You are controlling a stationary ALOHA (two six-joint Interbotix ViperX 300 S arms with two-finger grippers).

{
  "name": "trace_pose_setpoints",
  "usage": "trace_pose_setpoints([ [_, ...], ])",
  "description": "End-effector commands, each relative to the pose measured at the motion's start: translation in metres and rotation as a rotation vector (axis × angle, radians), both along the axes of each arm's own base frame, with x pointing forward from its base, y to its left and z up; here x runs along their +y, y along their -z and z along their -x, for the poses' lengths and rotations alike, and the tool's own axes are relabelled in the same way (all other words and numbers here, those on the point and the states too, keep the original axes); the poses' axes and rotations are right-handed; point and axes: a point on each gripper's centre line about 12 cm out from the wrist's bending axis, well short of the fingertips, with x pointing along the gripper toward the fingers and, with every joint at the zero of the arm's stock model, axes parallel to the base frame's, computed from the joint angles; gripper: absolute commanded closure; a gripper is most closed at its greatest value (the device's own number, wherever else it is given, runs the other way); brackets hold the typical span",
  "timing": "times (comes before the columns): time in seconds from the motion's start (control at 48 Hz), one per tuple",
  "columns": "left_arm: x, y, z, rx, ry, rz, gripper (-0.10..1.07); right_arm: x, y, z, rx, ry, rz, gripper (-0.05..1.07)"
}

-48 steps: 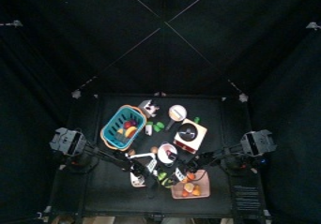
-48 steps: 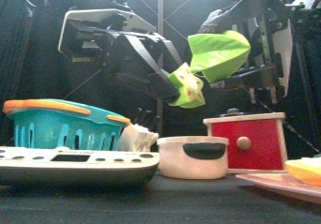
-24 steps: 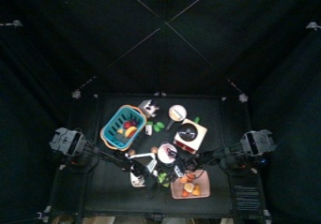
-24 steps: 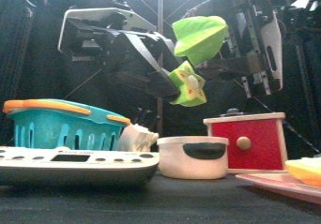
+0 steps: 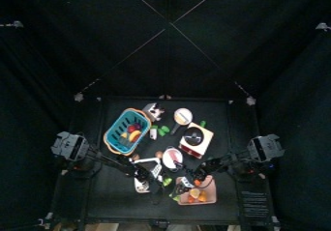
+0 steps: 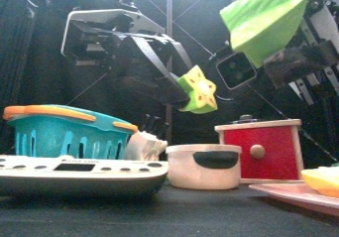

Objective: Assemble starfruit

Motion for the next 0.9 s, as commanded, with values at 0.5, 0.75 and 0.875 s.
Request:
trace_pose_setpoints([
  [0.5, -0.004, -0.011, -0.002, -0.03, 0.008, 0.013, 0.35, -0.028, -0.007, -0.016, -0.007, -0.037, 0.036, 0.37],
  [0.75, -0.004, -0.011, -0.002, -0.029, 0.005, 0.016, 0.34, -0.029, -0.004, -0.013, 0.004, -0.034, 0.04, 0.37],
  [0.875, -0.003, -0.01, -0.002, -0.021, -0.007, 0.022, 0.31, -0.029, -0.003, -0.012, 0.004, -0.037, 0.043, 0.38],
])
